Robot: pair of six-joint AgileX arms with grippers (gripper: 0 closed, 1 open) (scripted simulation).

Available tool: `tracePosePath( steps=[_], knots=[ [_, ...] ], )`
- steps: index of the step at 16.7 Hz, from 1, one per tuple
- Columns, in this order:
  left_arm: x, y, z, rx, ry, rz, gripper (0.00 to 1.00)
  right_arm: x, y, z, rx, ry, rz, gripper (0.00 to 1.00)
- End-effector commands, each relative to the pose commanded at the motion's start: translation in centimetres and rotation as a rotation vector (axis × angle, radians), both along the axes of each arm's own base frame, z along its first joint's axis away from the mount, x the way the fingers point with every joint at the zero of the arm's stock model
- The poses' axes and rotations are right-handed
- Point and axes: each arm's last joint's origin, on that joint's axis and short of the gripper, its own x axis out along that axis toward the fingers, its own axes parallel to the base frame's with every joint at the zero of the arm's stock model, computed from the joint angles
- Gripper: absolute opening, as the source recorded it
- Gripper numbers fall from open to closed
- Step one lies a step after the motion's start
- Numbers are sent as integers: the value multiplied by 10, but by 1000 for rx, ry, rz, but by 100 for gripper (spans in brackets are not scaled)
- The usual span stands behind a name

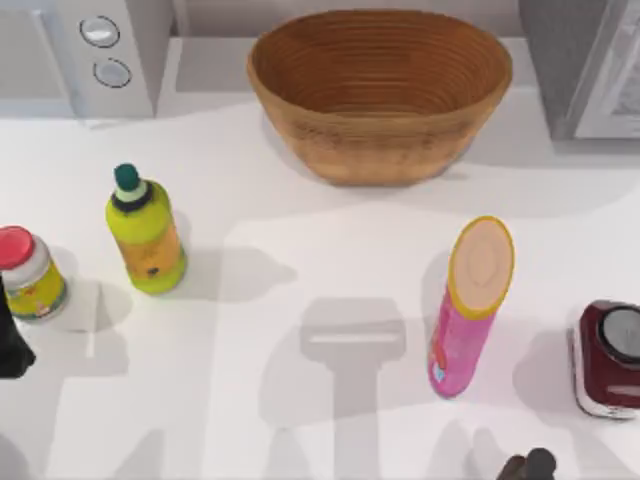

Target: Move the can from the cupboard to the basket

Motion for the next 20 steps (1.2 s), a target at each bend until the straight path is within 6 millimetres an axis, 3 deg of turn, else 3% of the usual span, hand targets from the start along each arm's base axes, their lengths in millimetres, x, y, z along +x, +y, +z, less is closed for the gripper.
tracePosePath(
  steps=[4, 7, 13, 20],
  knots=[
    [0, 0, 0, 0, 0, 0, 100, 0, 1, 8, 1, -2, 3, 100],
    [0, 0, 0, 0, 0, 0, 100, 0, 2, 41, 2, -2, 7, 100],
    [0, 0, 0, 0, 0, 0, 100, 21, 8, 153, 0, 22, 0, 100],
    [0, 0, 0, 0, 0, 0, 100, 91, 27, 284, -4, 29, -6, 100]
  ],
)
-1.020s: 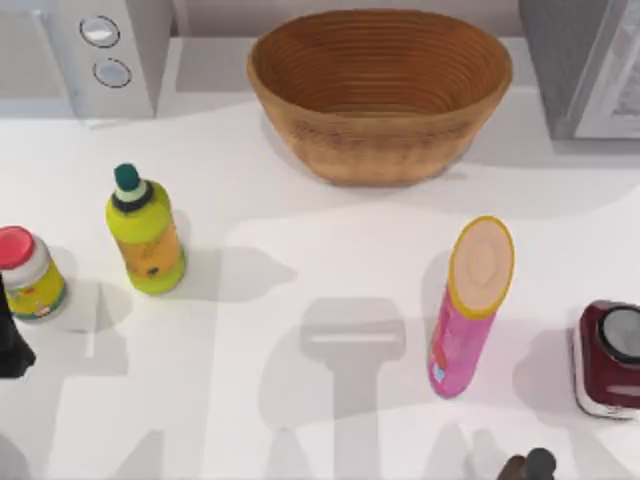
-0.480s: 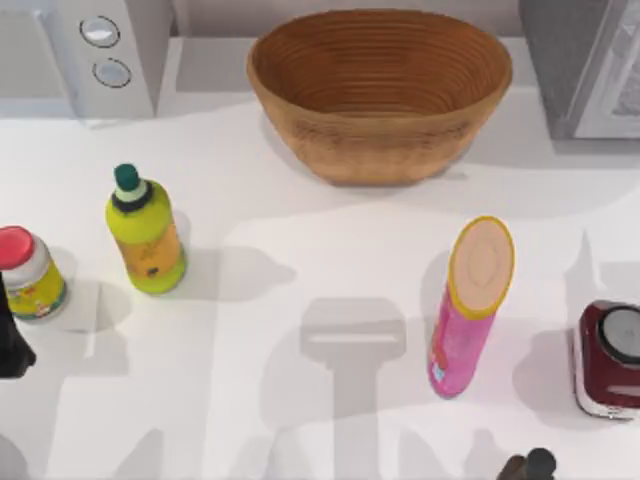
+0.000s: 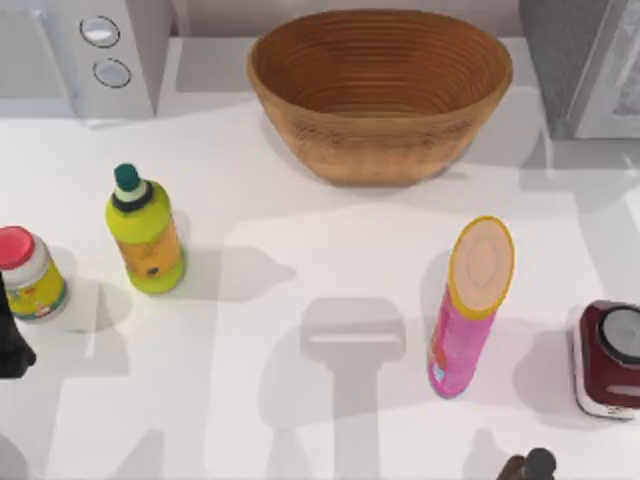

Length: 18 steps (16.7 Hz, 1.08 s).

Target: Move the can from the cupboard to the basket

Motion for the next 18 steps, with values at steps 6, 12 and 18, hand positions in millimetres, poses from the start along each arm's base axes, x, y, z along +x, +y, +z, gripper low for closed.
tracePosePath(
  steps=[6, 12, 18],
  knots=[
    [0, 0, 0, 0, 0, 0, 100, 50, 18, 58, 3, -25, 4, 100],
    [0, 0, 0, 0, 0, 0, 100, 60, 22, 66, 4, -29, 6, 100],
    [0, 0, 0, 0, 0, 0, 100, 72, 36, 66, 5, -35, -5, 100]
  ],
)
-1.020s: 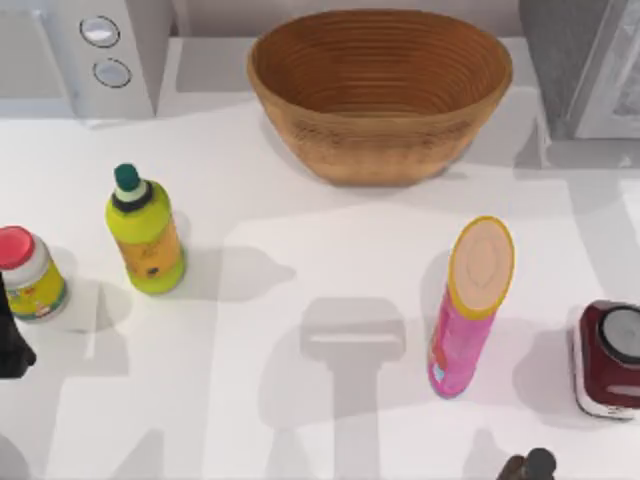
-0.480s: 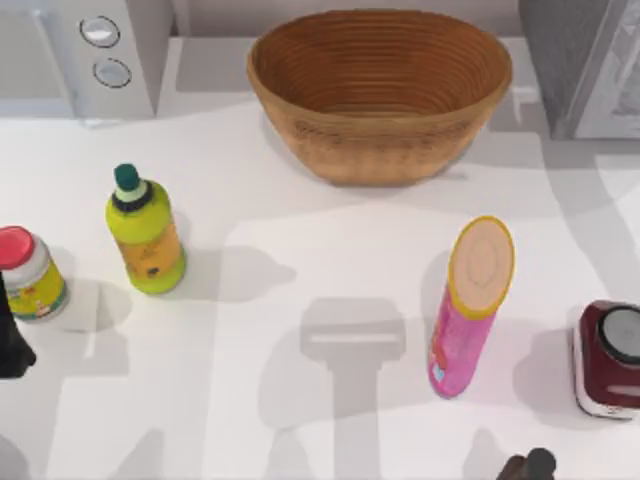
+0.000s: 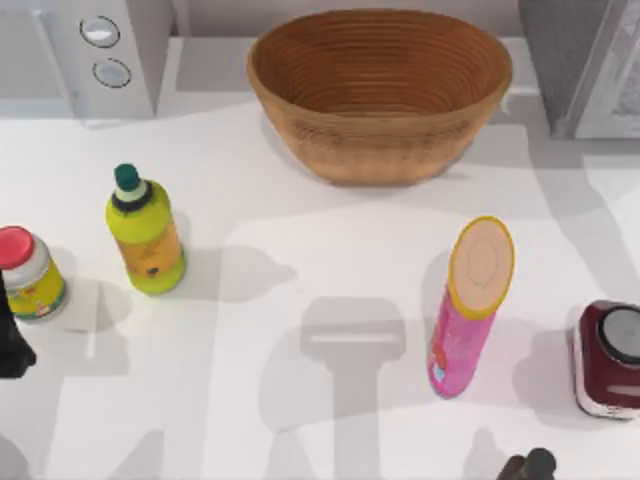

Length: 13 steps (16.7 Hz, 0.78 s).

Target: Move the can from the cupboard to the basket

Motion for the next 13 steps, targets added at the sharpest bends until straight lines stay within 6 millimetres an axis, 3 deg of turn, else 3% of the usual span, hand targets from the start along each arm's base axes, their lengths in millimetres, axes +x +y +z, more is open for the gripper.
tracePosePath(
  steps=[4, 9, 13],
  knots=[
    [0, 0, 0, 0, 0, 0, 100, 18, 26, -3, 0, -3, -7, 100],
    [0, 0, 0, 0, 0, 0, 100, 19, 26, -4, -1, 0, -9, 100],
    [0, 0, 0, 0, 0, 0, 100, 42, 27, -1, 0, -3, -7, 100]
  ],
)
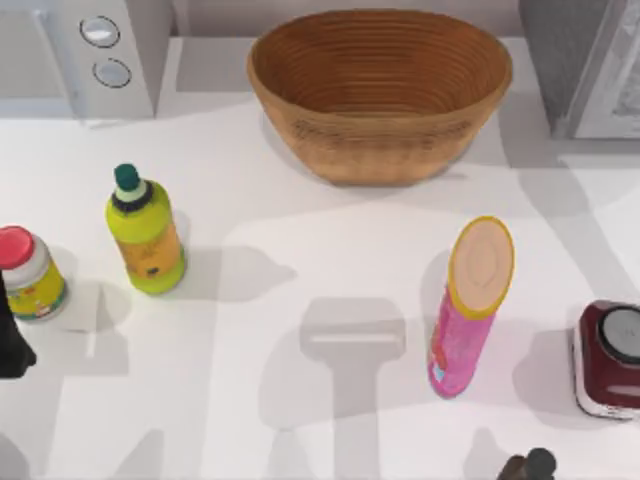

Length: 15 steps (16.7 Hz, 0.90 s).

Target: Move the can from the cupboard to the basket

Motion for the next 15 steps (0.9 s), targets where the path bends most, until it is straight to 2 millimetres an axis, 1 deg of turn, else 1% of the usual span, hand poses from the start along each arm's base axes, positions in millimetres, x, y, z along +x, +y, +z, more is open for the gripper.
tracePosePath(
  steps=[3, 5, 9, 15],
  knots=[
    [0, 0, 0, 0, 0, 0, 100, 24, 0, 0, 0, 0, 0, 100],
    [0, 0, 0, 0, 0, 0, 100, 35, -1, -1, 0, 0, 0, 100],
    [0, 0, 0, 0, 0, 0, 100, 36, -1, -1, 0, 0, 0, 100],
    [0, 0, 0, 0, 0, 0, 100, 36, -1, -1, 0, 0, 0, 55]
  ],
)
